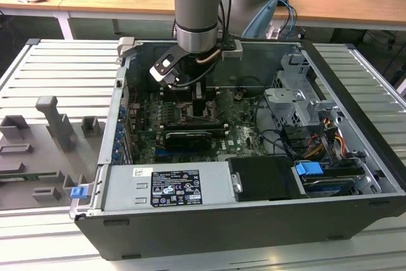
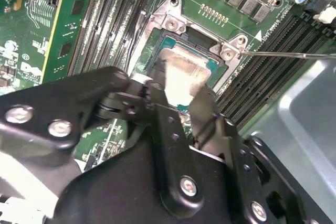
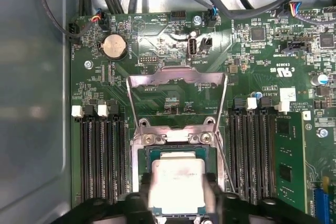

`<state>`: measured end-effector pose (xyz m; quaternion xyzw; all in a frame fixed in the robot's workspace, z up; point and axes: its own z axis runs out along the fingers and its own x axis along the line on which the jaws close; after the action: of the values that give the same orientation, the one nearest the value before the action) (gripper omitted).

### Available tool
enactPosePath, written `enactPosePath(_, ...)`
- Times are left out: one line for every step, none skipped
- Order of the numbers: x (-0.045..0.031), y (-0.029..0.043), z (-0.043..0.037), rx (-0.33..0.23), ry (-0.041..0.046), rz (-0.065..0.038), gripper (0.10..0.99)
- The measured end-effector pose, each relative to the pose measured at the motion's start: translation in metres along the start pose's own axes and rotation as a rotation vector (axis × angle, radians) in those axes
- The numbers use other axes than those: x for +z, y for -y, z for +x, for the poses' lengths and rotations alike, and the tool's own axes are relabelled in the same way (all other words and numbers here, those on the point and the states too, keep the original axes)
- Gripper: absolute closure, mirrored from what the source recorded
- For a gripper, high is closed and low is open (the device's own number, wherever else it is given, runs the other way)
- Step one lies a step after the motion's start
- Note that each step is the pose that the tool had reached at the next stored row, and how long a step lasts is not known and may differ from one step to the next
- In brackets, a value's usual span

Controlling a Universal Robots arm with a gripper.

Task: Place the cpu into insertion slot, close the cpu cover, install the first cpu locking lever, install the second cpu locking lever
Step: 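Place the cpu into insertion slot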

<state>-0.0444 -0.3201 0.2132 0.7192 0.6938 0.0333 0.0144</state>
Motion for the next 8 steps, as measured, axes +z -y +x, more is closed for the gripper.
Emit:
enactPosePath(-0.0007, -0.0001, 0.0001, 0.000, -0.0001, 0.000, 0.690)
enactPosePath(-0.0012, -0.0001, 0.0000, 0.001, 0.0000, 0.000, 0.749)
enactPosePath(-0.0016, -0.0001, 0.0001, 0.001, 0.0000, 0.000, 0.749)
enactPosePath(-0.0024, -0.0002, 0.0001, 0.001, 0.0001, 0.000, 0.808)
enactPosePath(-0.0030, -0.0002, 0.0001, 0.001, 0.0000, 0.000, 0.929)
enactPosePath(-0.0035, -0.0003, 0.0001, 0.001, 0.0000, 0.000, 0.929)
enactPosePath(-0.0041, -0.0003, 0.0001, 0.001, -0.0001, 0.000, 0.980)
enactPosePath(-0.0047, -0.0004, 0.0002, 0.001, -0.0001, 0.000, 0.980)
